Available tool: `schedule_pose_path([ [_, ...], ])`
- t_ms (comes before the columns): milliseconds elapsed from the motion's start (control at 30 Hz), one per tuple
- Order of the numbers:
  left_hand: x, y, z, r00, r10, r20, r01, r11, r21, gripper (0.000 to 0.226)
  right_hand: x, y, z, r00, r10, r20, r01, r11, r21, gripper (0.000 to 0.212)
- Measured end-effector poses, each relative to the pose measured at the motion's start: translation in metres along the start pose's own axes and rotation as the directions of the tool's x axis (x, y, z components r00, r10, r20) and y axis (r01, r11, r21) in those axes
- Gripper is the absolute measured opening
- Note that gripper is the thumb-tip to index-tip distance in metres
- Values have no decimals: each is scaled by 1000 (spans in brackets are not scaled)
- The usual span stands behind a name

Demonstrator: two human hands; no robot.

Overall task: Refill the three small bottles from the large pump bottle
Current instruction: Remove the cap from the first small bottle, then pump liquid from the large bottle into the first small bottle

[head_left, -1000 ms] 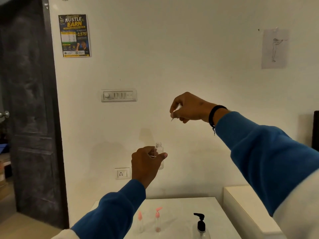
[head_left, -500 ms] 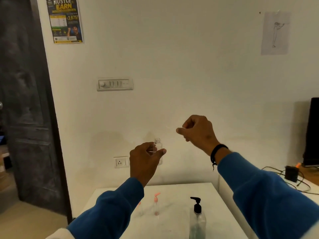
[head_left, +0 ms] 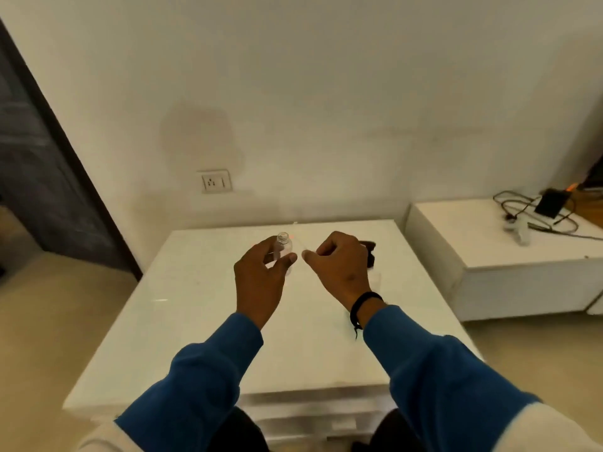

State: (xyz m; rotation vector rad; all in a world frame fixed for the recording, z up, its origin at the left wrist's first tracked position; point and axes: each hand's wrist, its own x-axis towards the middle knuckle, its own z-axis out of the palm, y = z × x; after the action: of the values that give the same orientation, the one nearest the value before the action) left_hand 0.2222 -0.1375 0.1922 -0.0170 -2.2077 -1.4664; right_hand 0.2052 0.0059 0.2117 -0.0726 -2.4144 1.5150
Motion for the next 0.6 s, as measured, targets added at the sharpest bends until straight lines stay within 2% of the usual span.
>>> schedule_pose_path([
  [133, -21, -60, 20, 985, -169, 44, 169, 986, 4, 39, -7, 59, 42, 989, 137, 59, -134, 990, -51, 26],
  [300, -29, -116, 40, 943, -331, 29, 331, 943, -13, 36, -12, 115, 87, 963, 245, 115, -232, 966, -115, 29],
  [500, -19, -158, 56, 918, -396, 29, 394, 917, 58, 34, -13, 165, 121, 949, 285, 134, -261, 950, -171, 27],
  [600, -3, -176, 61, 915, -396, 74, 387, 916, 107, 36, -5, 177, 134, 956, 240, 171, -201, 955, -219, 27],
])
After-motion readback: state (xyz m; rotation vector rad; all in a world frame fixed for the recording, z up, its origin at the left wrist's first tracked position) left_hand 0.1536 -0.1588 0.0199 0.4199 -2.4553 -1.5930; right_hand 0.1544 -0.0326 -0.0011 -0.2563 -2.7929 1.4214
